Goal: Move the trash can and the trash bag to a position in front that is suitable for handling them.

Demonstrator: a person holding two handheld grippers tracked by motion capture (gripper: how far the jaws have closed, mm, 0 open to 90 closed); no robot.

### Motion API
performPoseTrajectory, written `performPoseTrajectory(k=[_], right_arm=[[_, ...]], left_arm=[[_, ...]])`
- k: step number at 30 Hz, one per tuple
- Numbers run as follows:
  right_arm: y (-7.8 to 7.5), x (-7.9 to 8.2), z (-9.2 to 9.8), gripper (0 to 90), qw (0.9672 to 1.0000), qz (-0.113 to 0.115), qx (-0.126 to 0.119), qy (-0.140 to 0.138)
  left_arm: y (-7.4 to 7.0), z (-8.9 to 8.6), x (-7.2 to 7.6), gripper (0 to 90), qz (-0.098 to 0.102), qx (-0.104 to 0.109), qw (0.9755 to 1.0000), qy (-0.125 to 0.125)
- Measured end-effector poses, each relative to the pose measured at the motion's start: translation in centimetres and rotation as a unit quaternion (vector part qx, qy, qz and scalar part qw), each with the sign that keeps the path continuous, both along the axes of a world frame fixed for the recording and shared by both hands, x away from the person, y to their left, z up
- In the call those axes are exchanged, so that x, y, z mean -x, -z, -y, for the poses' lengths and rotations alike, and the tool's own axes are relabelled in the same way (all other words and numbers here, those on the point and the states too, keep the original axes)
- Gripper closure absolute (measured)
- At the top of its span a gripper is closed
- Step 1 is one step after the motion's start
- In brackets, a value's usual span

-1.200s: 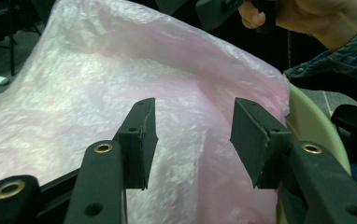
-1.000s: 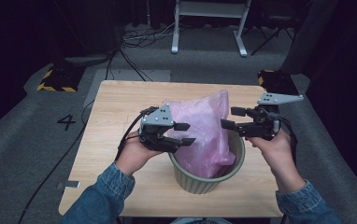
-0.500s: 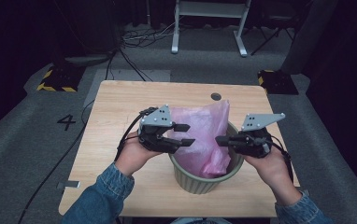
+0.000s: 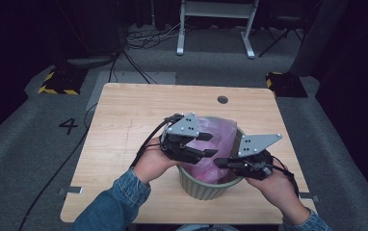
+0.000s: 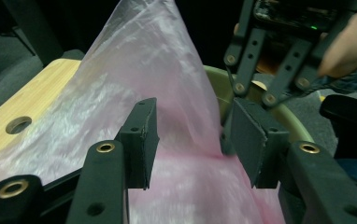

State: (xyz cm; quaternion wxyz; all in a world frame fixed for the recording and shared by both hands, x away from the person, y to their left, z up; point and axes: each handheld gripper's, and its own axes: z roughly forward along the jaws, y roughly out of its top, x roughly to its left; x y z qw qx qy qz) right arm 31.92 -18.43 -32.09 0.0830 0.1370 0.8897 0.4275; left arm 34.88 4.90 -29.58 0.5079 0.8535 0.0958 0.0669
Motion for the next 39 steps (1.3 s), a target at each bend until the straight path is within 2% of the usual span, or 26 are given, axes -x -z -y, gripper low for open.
performPoseTrajectory(k=[3,8,10,12,15,18,22,26,29,31,35,37,39], right_arm=[[0.0,0.0,-0.1,89.5,1.0,0.001,0.003,-0.003],[-0.1,0.0,-0.1,89.5,1.0,0.0,-0.001,-0.005],[-0.1,0.1,-0.1,89.3,1.0,0.001,-0.004,-0.007],[-0.2,0.1,-0.1,88.9,0.9999,0.002,-0.005,-0.008],[-0.3,0.2,0.0,83.7,0.9999,0.003,-0.009,-0.007],[-0.5,0.3,0.6,72.3,0.9997,-0.002,-0.026,0.004],[-1.3,0.5,2.0,65.0,0.998,0.01,-0.052,0.034],[-2.1,0.3,3.0,55.7,0.9935,0.024,-0.08,0.078],[-2.5,0.1,3.1,48.2,0.9912,0.033,-0.093,0.088],[-2.7,0.1,2.9,50.4,0.9905,0.039,-0.098,0.088],[-3.0,0.2,2.3,81.9,0.9926,0.053,-0.077,0.079],[-2.9,0.2,2.2,87.8,0.9929,0.058,-0.071,0.076],[-2.9,0.4,2.3,88.4,0.9924,0.068,-0.067,0.078]], left_arm=[[0.0,0.7,-0.4,51.7,-0.001,-0.007,0.9999,-0.015],[0.4,1.7,-1.2,53.7,-0.015,-0.014,0.9996,-0.018],[0.5,1.8,-1.2,59.1,-0.017,-0.016,0.9994,-0.023],[0.6,1.9,-1.2,68.6,-0.024,-0.017,0.9994,-0.016],[0.6,1.9,-0.7,80.4,-0.009,-0.021,0.9996,-0.015],[0.6,1.6,0.1,88.7,0.013,-0.019,0.9996,-0.014],[0.6,1.5,1.0,89.9,0.027,-0.025,0.9993,-0.007],[0.6,1.8,1.5,89.8,0.033,-0.032,0.9989,-0.003],[0.8,2.2,1.6,89.8,0.036,-0.04,0.9986,-0.002],[1.0,2.5,1.7,89.7,0.033,-0.041,0.9986,0.003],[1.1,2.6,2.1,89.5,0.039,-0.043,0.9982,0.009],[0.9,2.2,2.2,85.3,0.045,-0.037,0.9983,0.006],[0.6,1.6,2.3,77.0,0.05,-0.026,0.9984,0.005]])
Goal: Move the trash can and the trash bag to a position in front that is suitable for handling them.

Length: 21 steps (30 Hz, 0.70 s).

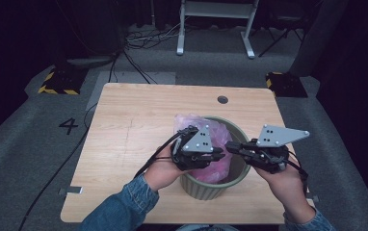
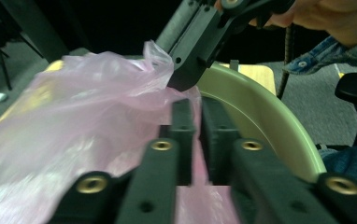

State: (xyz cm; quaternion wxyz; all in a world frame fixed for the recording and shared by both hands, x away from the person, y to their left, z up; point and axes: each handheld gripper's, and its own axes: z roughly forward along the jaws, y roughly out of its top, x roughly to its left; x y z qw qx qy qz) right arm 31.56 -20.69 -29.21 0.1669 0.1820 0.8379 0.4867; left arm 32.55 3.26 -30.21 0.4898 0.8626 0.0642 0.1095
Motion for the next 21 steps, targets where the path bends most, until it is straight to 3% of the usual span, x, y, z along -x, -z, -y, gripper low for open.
performPoseTrajectory(k=[2,7,10,13,18,21], right_arm=[[0.0,0.0,0.2,88.3,1.0,0.003,-0.001,-0.001],[0.1,0.1,0.1,87.8,1.0,0.005,-0.001,-0.001],[0.0,0.1,0.0,87.8,1.0,0.007,0.001,-0.004],[0.0,0.2,-0.1,87.7,0.9999,0.009,0.002,-0.006],[0.0,0.3,0.0,86.4,0.9999,0.01,0.001,-0.01],[0.0,0.3,0.0,79.3,0.9999,0.012,0.002,-0.01]], left_arm=[[-0.4,-0.7,0.1,65.8,0.011,0.016,0.9998,-0.009],[-1.8,-1.5,-0.1,56.8,0.027,0.04,0.9985,-0.025],[-2.5,-1.4,-0.3,55.6,0.037,0.042,0.9977,-0.037],[-2.9,-1.1,-0.8,55.8,0.028,0.034,0.9982,-0.041],[-2.8,-0.5,-1.9,71.6,-0.024,0.031,0.9987,-0.034],[-2.7,-0.3,-2.2,86.1,-0.039,0.031,0.9985,-0.021]])
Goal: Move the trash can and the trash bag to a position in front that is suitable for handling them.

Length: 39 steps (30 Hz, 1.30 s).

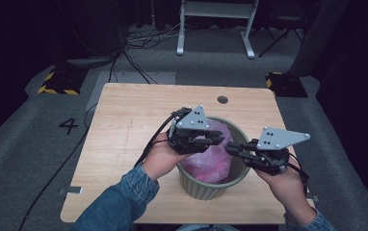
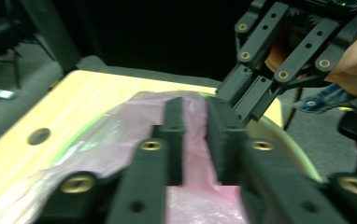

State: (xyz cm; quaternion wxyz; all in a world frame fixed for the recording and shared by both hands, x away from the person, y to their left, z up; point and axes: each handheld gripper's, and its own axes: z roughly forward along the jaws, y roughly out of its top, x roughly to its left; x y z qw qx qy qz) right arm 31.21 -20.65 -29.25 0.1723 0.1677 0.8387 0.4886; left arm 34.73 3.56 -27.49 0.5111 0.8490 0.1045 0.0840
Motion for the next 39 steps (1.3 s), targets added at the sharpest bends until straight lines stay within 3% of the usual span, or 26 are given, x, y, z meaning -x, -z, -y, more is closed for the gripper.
performPoseTrajectory(k=[2,4,6,9,11,15,18,25,29,39], right_arm=[[0.0,0.0,0.0,65.0,1.0,0.002,-0.007,0.0],[-0.1,0.2,-0.1,59.6,0.9999,0.007,-0.012,0.004],[-0.2,0.2,-0.3,64.4,0.9998,0.013,-0.012,0.008],[-0.5,0.2,-0.2,83.3,0.9995,0.024,-0.002,0.02],[-0.6,0.5,0.0,87.6,0.9991,0.036,-0.001,0.023],[-0.7,0.8,0.3,87.6,0.9981,0.054,0.008,0.028],[-0.7,0.8,0.7,89.6,0.9981,0.054,0.005,0.028],[-0.7,1.1,1.2,90.0,0.9978,0.059,0.02,0.024],[-0.7,1.1,2.1,90.0,0.9978,0.057,0.019,0.028],[0.3,1.5,5.1,90.0,0.9989,0.029,0.011,0.035]], left_arm=[[-0.1,0.2,0.1,89.6,0.004,-0.001,1.0,0.0],[-0.2,0.4,0.2,89.7,0.004,-0.003,1.0,0.008],[-0.3,0.6,0.5,89.7,0.007,-0.004,0.9999,0.014],[-0.7,0.6,0.6,89.7,0.018,-0.005,0.9998,0.01],[-0.9,0.2,0.5,89.8,0.019,0.001,0.9998,0.001],[-1.0,-0.5,-0.1,89.9,0.021,0.004,0.9996,-0.018],[-0.8,-0.9,-0.4,89.9,0.009,0.012,0.9998,-0.016],[-1.0,-1.6,-0.8,89.8,0.015,0.016,0.9991,-0.035],[-1.1,-2.8,-1.2,89.9,0.022,0.018,0.998,-0.057],[0.2,-6.9,-1.5,89.8,0.015,0.033,0.9944,-0.099]])
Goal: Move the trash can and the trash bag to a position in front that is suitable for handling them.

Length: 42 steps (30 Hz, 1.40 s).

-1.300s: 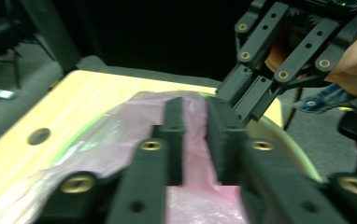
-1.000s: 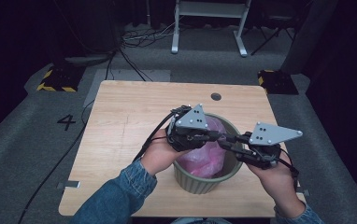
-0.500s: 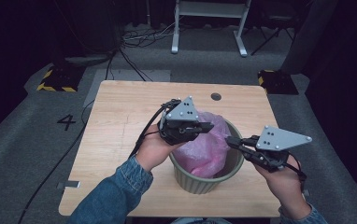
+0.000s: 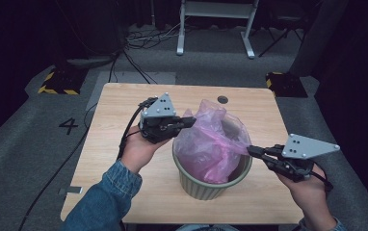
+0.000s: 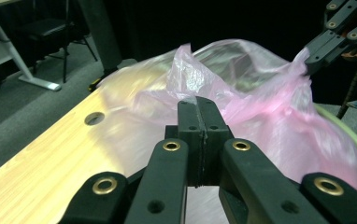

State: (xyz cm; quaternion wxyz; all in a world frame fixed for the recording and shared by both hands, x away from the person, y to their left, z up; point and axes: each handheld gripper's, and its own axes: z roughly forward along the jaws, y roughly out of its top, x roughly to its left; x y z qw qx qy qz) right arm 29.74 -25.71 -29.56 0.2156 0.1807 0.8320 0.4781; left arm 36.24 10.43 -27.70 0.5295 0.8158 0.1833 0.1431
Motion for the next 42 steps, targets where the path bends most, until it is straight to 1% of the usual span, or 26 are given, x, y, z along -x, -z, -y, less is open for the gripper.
performPoseTrajectory(k=[5,11,16,19,24,26,29,33,36,38,40,41,42], right_arm=[[0.7,0.0,1.9,90.0,0.9998,-0.013,-0.011,0.014],[1.5,0.3,3.3,90.0,0.9995,-0.019,-0.012,0.022],[2.2,0.5,4.9,90.0,0.9989,-0.029,-0.019,0.033],[2.6,0.8,5.6,90.0,0.9986,-0.032,-0.022,0.035],[3.0,1.5,6.6,90.0,0.9984,-0.035,-0.026,0.036],[3.1,1.8,7.0,90.0,0.9983,-0.036,-0.031,0.035],[3.4,2.1,7.4,90.0,0.9981,-0.04,-0.031,0.034],[3.7,2.4,8.1,90.0,0.9979,-0.045,-0.032,0.035],[3.5,2.6,8.3,90.0,0.9979,-0.046,-0.032,0.034],[3.3,2.8,8.4,89.9,0.998,-0.045,-0.029,0.034],[3.2,2.9,8.6,89.8,0.998,-0.045,-0.028,0.035],[3.2,2.9,8.7,89.2,0.9979,-0.047,-0.03,0.033],[3.1,2.8,8.8,84.9,0.9976,-0.052,-0.035,0.03]], left_arm=[[0.7,-2.1,0.0,89.8,-0.006,0.008,0.9997,-0.021],[1.4,-4.4,0.3,89.8,-0.009,0.014,0.9989,-0.044],[2.3,-6.2,0.6,89.8,-0.017,0.015,0.998,-0.06],[3.0,-7.1,0.9,89.8,-0.022,0.016,0.9973,-0.068],[4.6,-8.6,1.6,89.8,-0.037,0.016,0.9962,-0.078],[5.0,-9.3,1.8,89.8,-0.04,0.015,0.9958,-0.081],[5.4,-10.2,2.1,89.8,-0.043,0.02,0.9953,-0.084],[5.8,-10.9,2.7,89.7,-0.041,0.027,0.9952,-0.084],[5.8,-11.1,3.1,89.7,-0.036,0.025,0.9954,-0.086],[5.8,-11.3,3.2,89.7,-0.034,0.023,0.995,-0.091],[5.8,-11.6,3.1,89.7,-0.034,0.027,0.9946,-0.094],[5.8,-11.7,3.1,89.6,-0.033,0.028,0.9947,-0.093],[5.7,-11.6,3.0,88.8,-0.03,0.031,0.9947,-0.093]])
